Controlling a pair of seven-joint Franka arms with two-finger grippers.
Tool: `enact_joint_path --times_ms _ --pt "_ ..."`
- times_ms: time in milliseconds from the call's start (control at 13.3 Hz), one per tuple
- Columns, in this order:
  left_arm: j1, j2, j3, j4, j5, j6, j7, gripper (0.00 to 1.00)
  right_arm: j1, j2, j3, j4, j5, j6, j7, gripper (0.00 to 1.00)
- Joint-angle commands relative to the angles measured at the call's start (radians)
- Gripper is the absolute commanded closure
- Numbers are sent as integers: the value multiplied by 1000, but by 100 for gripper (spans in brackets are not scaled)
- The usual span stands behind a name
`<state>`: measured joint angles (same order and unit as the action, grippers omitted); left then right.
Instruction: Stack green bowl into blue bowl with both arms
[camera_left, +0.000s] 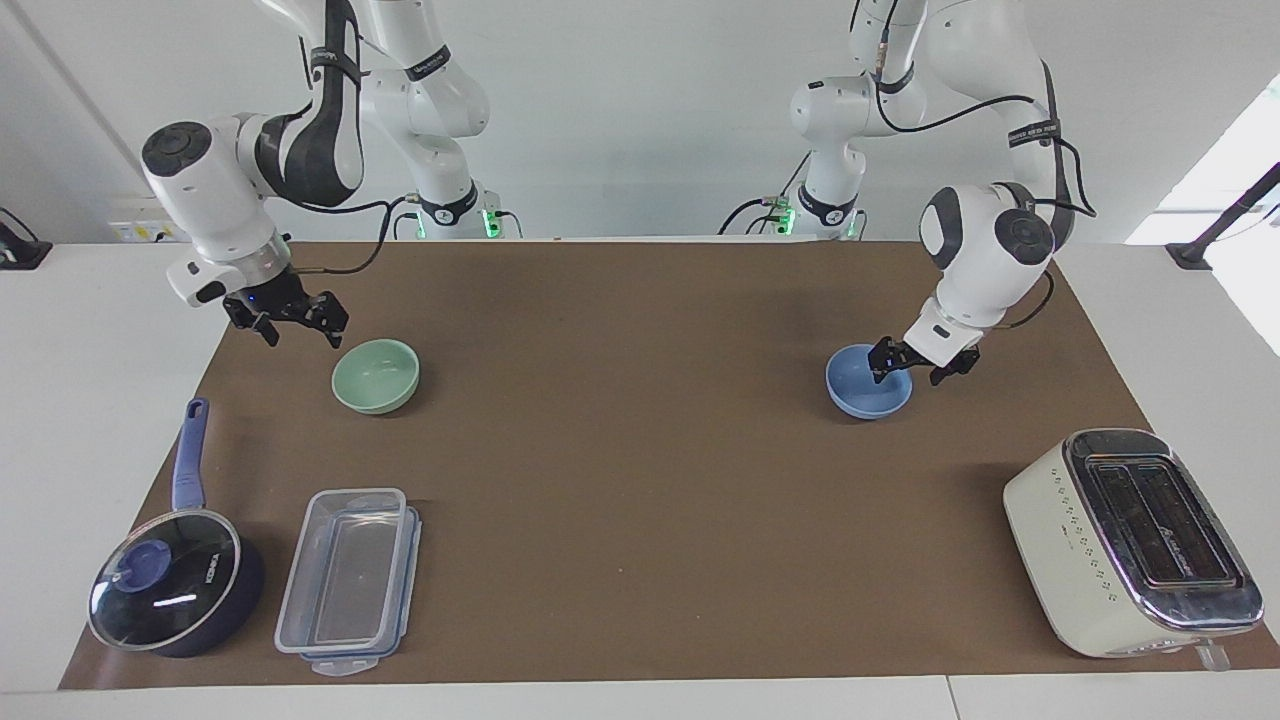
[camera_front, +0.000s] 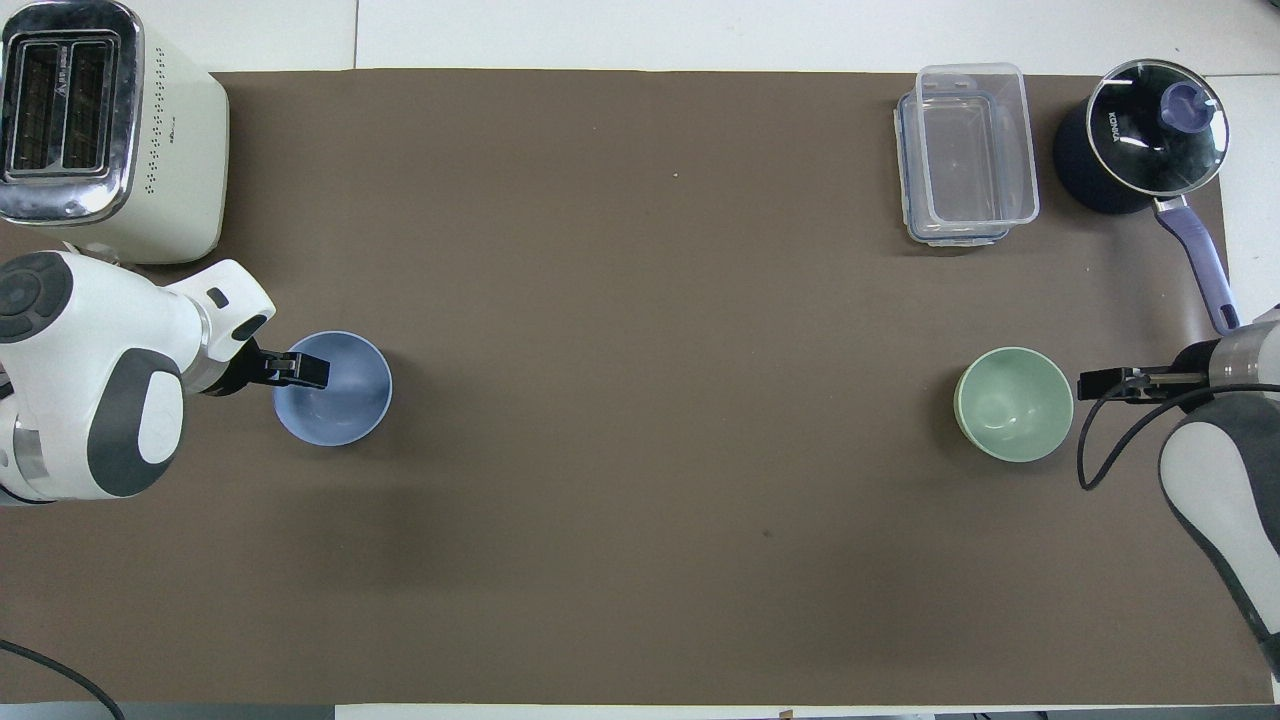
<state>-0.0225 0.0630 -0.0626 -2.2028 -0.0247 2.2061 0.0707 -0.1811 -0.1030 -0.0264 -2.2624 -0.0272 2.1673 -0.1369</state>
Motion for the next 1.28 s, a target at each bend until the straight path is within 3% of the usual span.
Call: enact_joint_path --times_ms 0,151,226,452,603,678,753,829,904,979,1055,1205 --pt "3 -14 1 -38 11 35 35 0 -17 52 8 -42 13 97 -65 0" --pt "1 -11 1 -49 14 41 47 7 -6 80 8 -45 13 117 -50 0" --pt "-2 -9 1 -52 19 43 50 21 2 86 8 -49 12 120 -34 0" --pt "3 -9 1 -64 20 55 85 100 11 85 8 -91 10 176 -23 11" --pt "6 -3 1 -46 20 52 107 100 14 83 8 -104 9 192 -21 31" --pt "4 12 1 -16 20 41 109 100 14 82 8 -105 9 192 -21 53" --pt "-3 29 -2 53 19 8 107 100 14 80 8 -111 9 193 -21 66" --pt "-17 61 -6 162 12 -90 97 100 14 80 8 -115 9 197 -21 70" --pt "-46 90 -8 277 5 -194 83 100 14 78 8 -117 9 197 -21 81" --pt "-104 128 -8 387 -30 -295 17 100 14 78 8 -117 9 192 -21 98" --pt "-164 152 -8 443 -58 -322 -82 100 15 77 8 -117 9 187 -18 100" --pt "-337 152 -10 408 -66 -252 -284 100 2 78 8 -108 9 174 -18 100"
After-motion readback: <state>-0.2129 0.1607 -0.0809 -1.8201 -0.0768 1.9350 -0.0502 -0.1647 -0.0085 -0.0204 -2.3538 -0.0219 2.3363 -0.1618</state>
